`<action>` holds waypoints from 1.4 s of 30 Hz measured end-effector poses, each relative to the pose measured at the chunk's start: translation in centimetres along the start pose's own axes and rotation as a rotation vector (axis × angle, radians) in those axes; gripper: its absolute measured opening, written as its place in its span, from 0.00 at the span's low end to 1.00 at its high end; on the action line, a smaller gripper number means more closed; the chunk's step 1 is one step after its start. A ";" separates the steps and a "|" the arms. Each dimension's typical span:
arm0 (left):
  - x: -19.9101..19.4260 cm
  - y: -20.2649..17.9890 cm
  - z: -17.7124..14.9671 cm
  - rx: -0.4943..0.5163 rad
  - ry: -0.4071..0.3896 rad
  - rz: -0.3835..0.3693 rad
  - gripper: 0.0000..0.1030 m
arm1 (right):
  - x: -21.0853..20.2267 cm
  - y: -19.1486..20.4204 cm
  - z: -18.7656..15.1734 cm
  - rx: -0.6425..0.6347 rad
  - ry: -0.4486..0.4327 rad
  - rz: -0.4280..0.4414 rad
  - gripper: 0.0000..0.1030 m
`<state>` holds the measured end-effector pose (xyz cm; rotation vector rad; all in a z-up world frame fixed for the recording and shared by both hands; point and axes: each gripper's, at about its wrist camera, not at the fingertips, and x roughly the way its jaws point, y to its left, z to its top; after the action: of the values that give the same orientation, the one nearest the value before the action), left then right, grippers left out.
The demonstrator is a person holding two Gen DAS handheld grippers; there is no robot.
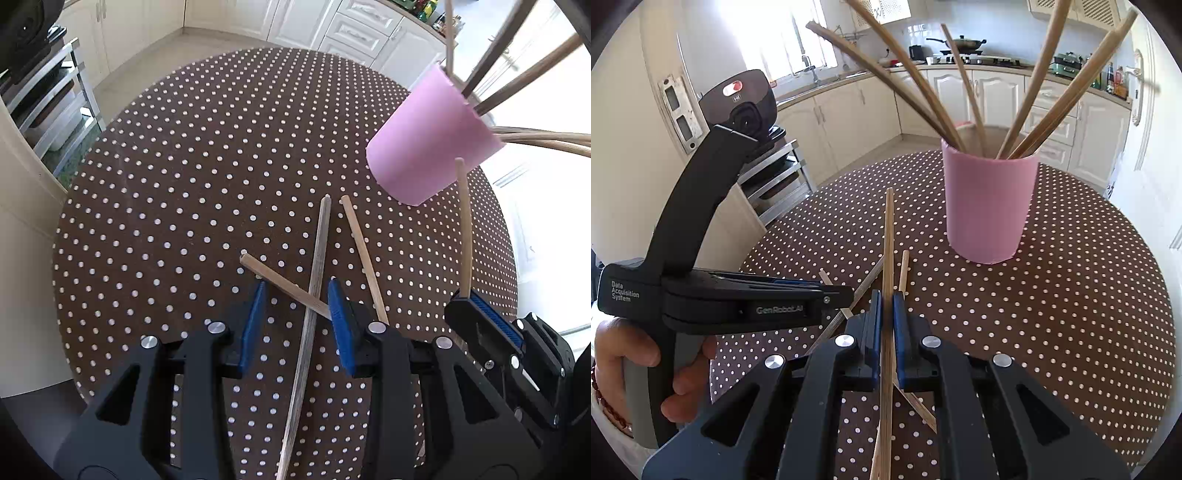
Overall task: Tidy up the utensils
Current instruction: 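Raise the right tool's chopstick upright toward the cup while the left tool raises its own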
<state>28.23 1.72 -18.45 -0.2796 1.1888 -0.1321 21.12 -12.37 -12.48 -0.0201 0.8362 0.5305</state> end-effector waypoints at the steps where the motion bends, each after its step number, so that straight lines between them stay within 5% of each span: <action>1: 0.1 0.1 0.1 -0.007 -0.003 0.004 0.28 | 0.2 0.0 0.0 -0.002 0.003 0.001 0.05; 5: 0.5 0.4 0.4 -0.022 -0.018 -0.009 0.17 | 0.7 -0.2 0.2 -0.001 0.010 0.007 0.05; 23: -3.3 0.8 0.1 -0.009 -0.148 -0.068 0.08 | -1.9 0.5 -0.5 -0.003 -0.036 0.021 0.05; 33: -7.0 -1.1 -1.7 0.063 -0.220 -0.114 0.07 | -4.8 0.6 -1.1 0.020 -0.114 -0.008 0.05; 42: -13.5 -4.5 -4.1 0.209 -0.395 -0.156 0.07 | -9.2 1.1 -0.3 0.026 -0.258 -0.025 0.05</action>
<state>19.62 0.18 -6.52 -0.2016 0.7534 -0.3203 15.32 -15.51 -5.94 0.0606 0.5902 0.4869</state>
